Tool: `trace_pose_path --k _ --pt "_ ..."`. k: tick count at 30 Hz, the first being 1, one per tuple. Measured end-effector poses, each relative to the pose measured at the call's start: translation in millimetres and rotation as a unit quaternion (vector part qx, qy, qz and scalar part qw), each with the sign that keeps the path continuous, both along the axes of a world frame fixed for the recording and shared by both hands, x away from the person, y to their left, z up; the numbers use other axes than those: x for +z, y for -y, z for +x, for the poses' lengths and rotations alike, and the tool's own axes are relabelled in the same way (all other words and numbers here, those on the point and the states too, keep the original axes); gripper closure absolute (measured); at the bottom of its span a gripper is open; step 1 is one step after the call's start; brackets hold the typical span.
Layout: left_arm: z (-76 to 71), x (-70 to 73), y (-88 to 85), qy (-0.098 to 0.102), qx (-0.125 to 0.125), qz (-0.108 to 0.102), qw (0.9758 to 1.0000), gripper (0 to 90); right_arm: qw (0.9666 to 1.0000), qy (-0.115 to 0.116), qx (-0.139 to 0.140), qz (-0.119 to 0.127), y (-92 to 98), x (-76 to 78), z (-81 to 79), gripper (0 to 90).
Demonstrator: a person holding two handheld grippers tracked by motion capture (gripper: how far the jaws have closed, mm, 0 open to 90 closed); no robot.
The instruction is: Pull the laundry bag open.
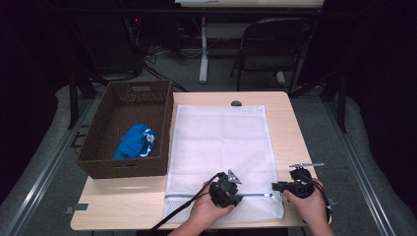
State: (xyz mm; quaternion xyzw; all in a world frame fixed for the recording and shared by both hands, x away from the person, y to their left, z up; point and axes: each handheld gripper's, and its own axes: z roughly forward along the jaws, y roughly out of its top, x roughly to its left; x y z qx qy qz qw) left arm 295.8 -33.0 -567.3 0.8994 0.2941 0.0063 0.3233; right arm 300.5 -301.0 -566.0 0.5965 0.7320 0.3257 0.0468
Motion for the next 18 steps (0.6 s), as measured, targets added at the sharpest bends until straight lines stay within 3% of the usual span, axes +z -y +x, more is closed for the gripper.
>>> trace_pose_path --k 4,8,9,14,18 --pt "0.1 -0.3 -0.4 0.0 0.001 -0.002 1.0 68.2 0.9999 0.002 0.002 -0.01 -3.0 0.3 0.7 71.1" --pt "0.4 -0.1 -0.7 0.0 0.0 0.0 1.0 68.2 0.9993 0.011 0.006 -0.036 -7.1 1.0 -0.1 74.6" --pt "0.1 -0.3 -0.4 0.0 0.002 -0.002 1.0 68.2 0.9983 0.014 0.011 -0.056 -9.8 1.9 -1.0 77.5" --pt "0.2 -0.2 -0.7 0.0 0.001 -0.001 1.0 68.2 0.9963 0.02 0.013 -0.082 -12.8 2.5 -1.9 83.2" --pt "0.0 -0.2 -0.9 -0.001 0.001 0.0 1.0 68.3 0.9959 0.021 0.018 -0.086 -14.1 2.5 -1.7 89.1"
